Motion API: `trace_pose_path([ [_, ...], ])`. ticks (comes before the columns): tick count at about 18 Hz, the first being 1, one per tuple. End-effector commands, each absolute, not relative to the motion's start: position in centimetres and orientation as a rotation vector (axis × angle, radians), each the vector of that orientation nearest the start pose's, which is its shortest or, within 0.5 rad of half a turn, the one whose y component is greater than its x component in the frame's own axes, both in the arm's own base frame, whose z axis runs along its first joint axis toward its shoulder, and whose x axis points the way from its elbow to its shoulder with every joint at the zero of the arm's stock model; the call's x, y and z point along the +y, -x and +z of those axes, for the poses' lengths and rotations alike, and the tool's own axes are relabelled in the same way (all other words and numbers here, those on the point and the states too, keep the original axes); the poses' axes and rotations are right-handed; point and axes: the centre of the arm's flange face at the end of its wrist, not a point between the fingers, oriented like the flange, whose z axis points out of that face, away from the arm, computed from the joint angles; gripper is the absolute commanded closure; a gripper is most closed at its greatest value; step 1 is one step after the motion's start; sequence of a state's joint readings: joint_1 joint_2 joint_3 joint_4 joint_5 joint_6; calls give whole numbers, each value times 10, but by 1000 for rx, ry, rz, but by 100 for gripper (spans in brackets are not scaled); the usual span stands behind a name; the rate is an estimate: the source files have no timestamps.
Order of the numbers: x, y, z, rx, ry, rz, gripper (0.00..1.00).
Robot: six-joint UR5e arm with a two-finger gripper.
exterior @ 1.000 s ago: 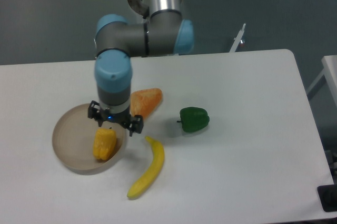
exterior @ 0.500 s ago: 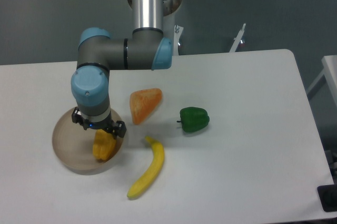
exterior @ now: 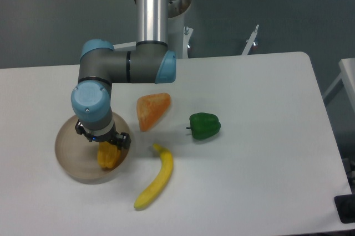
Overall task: Pick up the yellow pepper from the plate
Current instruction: 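Close the gripper around the yellow pepper on the plate, then lift the yellow pepper off the plate and carry it past the green pepper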
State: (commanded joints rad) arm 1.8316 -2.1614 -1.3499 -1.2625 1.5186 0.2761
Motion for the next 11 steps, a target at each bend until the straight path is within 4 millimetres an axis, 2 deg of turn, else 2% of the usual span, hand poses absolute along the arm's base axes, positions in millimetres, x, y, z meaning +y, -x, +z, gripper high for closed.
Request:
trace_pose_path([
  [1,708,46,272,22,3179,-103,100],
  [3,706,45,282,32,3167,-98,100],
  [6,699,46,318,38,3121,-79,100],
  [7,693,51,340,37,3092,-67,100],
  [9,680,73,370,-15,3056,-50,100],
  [11,670,93,392,-56,3026,-32,100],
])
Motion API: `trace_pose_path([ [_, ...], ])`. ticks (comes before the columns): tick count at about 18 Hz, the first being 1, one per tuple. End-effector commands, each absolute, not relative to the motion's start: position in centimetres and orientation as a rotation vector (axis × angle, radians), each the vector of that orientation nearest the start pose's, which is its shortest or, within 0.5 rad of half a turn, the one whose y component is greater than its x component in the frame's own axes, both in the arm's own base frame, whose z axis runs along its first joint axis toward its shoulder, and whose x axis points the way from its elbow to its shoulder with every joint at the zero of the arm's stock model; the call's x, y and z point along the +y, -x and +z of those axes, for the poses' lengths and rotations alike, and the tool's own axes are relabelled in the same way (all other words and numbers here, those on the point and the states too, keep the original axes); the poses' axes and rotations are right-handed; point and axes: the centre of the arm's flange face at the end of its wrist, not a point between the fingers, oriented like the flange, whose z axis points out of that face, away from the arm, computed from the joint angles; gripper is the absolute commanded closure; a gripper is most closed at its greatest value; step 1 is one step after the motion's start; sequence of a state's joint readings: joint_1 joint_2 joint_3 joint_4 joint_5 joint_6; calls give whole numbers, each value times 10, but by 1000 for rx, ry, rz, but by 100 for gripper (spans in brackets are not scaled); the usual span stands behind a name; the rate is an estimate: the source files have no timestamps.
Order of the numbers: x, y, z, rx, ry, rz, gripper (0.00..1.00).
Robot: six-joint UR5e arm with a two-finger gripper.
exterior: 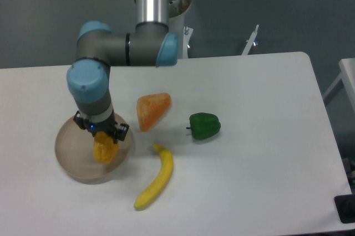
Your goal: Pick up the yellow pepper from the plate
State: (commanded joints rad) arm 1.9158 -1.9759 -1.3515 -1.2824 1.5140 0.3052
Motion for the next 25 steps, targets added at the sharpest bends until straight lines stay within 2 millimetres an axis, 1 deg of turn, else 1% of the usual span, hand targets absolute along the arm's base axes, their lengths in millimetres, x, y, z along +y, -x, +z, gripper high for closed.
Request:
trace_pose_path([
  [2,658,120,410,-101,3012,-20,100],
  [3,648,137,417,-73,3027,-21,100],
  [5,630,166,430,5,3045,-19,100],
  [6,621,180,433,45,3058,-28,100],
  [8,607,208,429,107,3092,-54,100],
  [9,597,225,433,131,3096,-55,100],
  [12,575,268,439,240,3086,-47,100],
  [14,563,291,439,332,3076,-44,100],
  [15,554,309,438,437,3061,-42,100],
  [16,547,320,438,519,3049,-42,100],
  [17,538,336,436,633,3029,-40,100],
  [21,522,366,429,951,2950,-40,100],
  [24,519,385,412,1123,2895,-65,100],
  [25,521,390,402,1165,2885,-79,100],
])
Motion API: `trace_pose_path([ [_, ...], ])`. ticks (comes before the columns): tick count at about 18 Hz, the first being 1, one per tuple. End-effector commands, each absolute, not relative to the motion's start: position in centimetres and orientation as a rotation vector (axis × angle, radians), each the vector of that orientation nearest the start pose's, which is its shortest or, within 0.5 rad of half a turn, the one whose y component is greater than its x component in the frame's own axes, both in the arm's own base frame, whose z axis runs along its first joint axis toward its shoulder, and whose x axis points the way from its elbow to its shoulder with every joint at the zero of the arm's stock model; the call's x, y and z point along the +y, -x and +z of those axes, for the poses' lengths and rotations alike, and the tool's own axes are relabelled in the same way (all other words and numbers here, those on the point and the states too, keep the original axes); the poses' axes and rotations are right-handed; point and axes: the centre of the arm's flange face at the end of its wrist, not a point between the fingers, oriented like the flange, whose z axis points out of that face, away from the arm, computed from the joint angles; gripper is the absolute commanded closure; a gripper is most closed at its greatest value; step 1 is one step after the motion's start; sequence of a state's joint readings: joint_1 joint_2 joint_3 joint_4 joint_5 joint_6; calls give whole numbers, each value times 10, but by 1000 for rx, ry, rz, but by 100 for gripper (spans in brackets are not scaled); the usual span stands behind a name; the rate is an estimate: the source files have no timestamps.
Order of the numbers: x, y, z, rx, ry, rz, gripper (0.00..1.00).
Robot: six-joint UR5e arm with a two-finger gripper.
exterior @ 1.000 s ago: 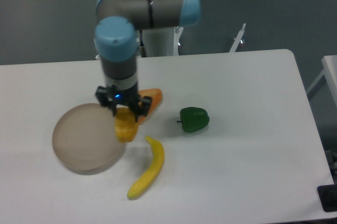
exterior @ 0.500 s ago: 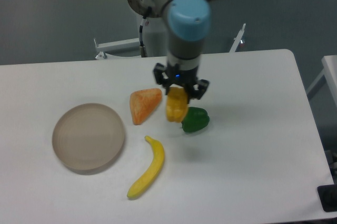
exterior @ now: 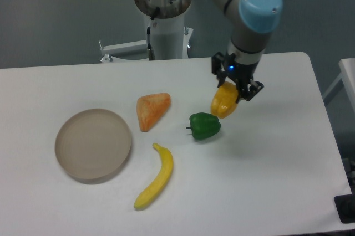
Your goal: Pick up the yellow pepper from the plate
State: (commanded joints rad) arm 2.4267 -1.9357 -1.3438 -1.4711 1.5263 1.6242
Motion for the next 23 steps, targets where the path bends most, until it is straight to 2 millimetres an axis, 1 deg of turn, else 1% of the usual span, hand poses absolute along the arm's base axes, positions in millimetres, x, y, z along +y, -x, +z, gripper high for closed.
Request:
trace_pose_path([
  [1,523,394,396,1207,2880,-85,100],
  [2,525,400,394,1252,2875,-81,100],
  [6,535,398,386,1291,2894,-77,100],
  [8,538,399,388,1280,2898,-68,100],
  [9,540,399,385,1278,2899,-75,100],
  [12,552,409,399,1241,2890,-24,100],
  [13,555,411,396,1224,2898,-28,100],
  [14,556,410,393,1202,2908,-36,100],
  [15,565,401,390,1218,2903,-40,99],
  [16,568,400,386,1223,2903,-46,99],
  [23,568,400,386,1223,2902,-47,97],
])
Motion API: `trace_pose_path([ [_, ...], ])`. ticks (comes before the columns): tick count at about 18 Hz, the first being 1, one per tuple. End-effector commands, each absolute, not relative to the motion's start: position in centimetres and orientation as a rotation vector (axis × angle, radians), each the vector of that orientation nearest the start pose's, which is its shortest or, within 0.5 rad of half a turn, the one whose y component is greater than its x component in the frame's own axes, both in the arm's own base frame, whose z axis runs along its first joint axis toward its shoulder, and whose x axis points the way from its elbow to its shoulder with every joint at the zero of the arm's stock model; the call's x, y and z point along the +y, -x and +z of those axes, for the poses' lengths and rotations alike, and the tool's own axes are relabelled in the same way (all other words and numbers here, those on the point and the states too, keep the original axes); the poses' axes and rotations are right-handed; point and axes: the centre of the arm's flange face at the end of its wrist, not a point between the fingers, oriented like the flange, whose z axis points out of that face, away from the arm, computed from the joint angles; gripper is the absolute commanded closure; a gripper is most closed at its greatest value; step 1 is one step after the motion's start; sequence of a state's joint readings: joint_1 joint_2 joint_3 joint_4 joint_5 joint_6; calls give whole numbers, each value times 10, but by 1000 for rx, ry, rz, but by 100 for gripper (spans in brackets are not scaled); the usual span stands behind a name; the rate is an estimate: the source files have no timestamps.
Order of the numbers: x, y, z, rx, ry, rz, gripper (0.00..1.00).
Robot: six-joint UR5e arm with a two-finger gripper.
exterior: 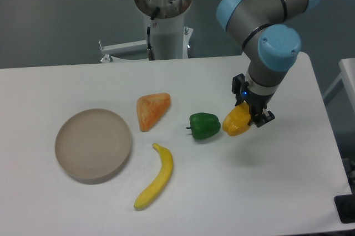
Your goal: Pick up the yellow pepper from the plate
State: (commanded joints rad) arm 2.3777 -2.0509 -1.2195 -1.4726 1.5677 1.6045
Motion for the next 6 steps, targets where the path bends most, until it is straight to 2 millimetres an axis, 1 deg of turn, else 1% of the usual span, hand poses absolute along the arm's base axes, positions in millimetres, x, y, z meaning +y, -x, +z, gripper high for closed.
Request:
trace_pose_path([
  [6,568,400,386,1223,2902,-47,97],
])
